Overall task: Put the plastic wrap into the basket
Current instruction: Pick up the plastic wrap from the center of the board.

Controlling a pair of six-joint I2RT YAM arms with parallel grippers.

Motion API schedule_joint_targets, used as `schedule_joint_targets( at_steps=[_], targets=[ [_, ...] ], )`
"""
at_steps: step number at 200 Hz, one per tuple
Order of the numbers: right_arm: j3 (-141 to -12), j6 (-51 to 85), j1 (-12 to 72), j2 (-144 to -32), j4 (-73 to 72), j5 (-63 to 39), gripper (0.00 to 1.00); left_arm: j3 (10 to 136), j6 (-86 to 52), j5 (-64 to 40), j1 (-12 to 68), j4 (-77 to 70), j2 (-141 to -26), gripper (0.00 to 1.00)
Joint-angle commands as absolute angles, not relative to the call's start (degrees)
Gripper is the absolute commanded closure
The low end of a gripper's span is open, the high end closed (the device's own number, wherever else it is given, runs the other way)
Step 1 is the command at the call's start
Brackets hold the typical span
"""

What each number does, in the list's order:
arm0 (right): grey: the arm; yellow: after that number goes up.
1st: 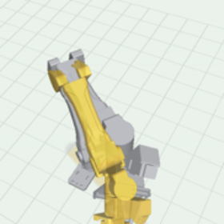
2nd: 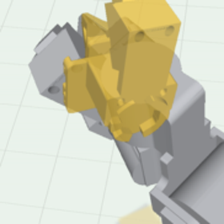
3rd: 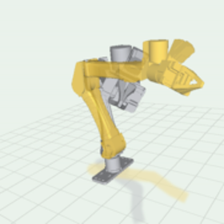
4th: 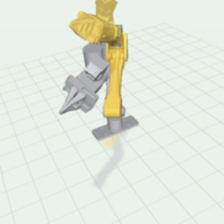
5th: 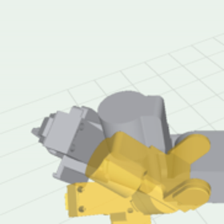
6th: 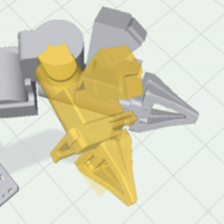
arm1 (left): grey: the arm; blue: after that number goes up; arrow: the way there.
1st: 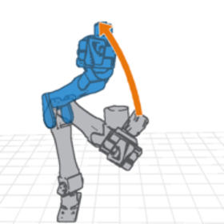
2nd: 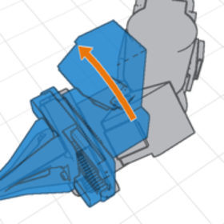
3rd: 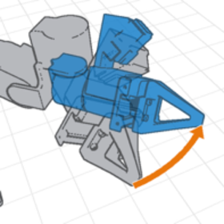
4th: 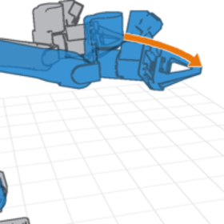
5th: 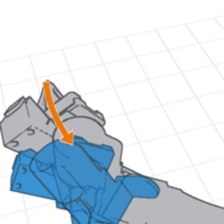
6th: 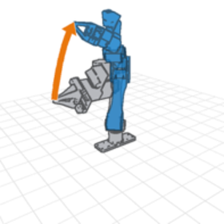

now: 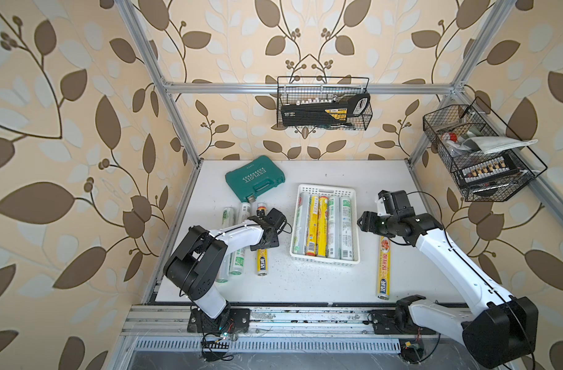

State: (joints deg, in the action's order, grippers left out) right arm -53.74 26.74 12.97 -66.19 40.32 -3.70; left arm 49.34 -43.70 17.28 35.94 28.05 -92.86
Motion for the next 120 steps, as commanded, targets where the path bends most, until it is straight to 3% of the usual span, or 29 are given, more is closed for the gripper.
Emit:
schedule_joint_targets(
  at_steps=[1, 49, 120],
  targets=[
    [-54.41, 26.00, 12.57, -65.83, 41.53, -4.06, 0.31, 48.86, -43.89, 16.09, 35.45, 27.51, -92.96, 0.39],
    [-54.43, 25.76, 12.33, -65.74, 42.07, -3.71, 0.31, 50.08, -43.60, 15.00, 35.52, 29.37, -89.93, 0.57],
    [-54.10, 25.11, 11.00, -64.32, 43.25, -3.00, 0.31, 63.19, -41.57, 16.37, 38.20, 39.52, -83.13, 0.61]
  ],
)
